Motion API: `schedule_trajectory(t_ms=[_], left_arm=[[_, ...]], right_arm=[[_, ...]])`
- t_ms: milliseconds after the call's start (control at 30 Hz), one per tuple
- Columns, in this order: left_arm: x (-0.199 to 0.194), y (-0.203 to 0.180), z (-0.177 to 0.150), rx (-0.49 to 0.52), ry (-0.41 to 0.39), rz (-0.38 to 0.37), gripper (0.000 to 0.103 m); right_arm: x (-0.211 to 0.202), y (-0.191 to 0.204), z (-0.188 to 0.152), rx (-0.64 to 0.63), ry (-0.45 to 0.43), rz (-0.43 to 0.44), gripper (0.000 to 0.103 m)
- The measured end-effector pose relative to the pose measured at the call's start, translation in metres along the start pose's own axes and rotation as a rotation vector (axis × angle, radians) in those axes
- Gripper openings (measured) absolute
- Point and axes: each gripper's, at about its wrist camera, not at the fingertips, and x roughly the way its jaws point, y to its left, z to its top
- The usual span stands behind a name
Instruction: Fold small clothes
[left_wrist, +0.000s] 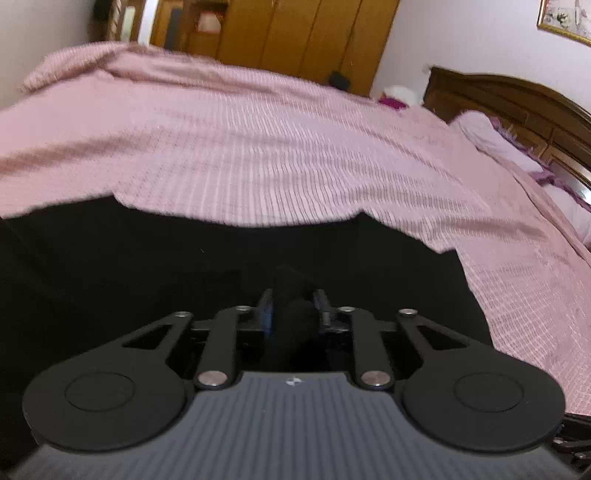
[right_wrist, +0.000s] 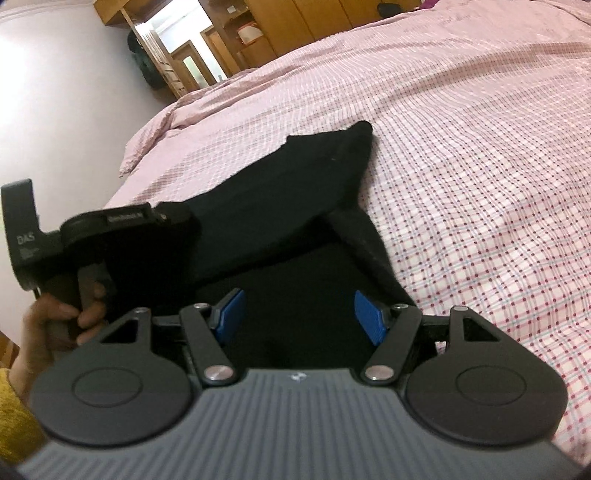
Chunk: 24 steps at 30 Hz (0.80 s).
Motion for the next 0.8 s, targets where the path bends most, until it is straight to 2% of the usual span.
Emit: schedule_trajectory(t_ms=[33,100,167,200,367,567,800], left_arm=[[0.003,-0.001,-0.001,0.0,0.011,-0.003,0.041],[-0.015,-0.008,0.001,0.018,0.009,-0.003,0.059],[-0.029,-0.013,0.002,0.039,0.0,0.008,0.07],[-0.046,-0.019,0.004,0.045,-0.007,0.014,0.072],[-0.09,-0.014,0.01,0.05,-0.022,0.03,0.074],[-0.144,0.006,0.008,0.064,-0.072,0.123,0.076],[-0.188,0.049,-0.002,-0.009,-0.101,0.233,0.077]], right_arm=[[0.001,-0.001,0.0,0.001,0.002,0.0,0.068],[0.003,-0.001,-0.001,-0.001,0.004,-0.001,0.068],[0.003,0.0,-0.001,-0.01,0.004,-0.002,0.068],[0.003,0.001,-0.001,-0.011,0.004,-0.003,0.068],[0.003,0.005,0.002,-0.013,0.001,-0.002,0.069],[-0.002,0.021,0.007,-0.053,-0.009,0.019,0.069],[0.004,0.061,0.018,-0.162,-0.022,0.086,0.069]])
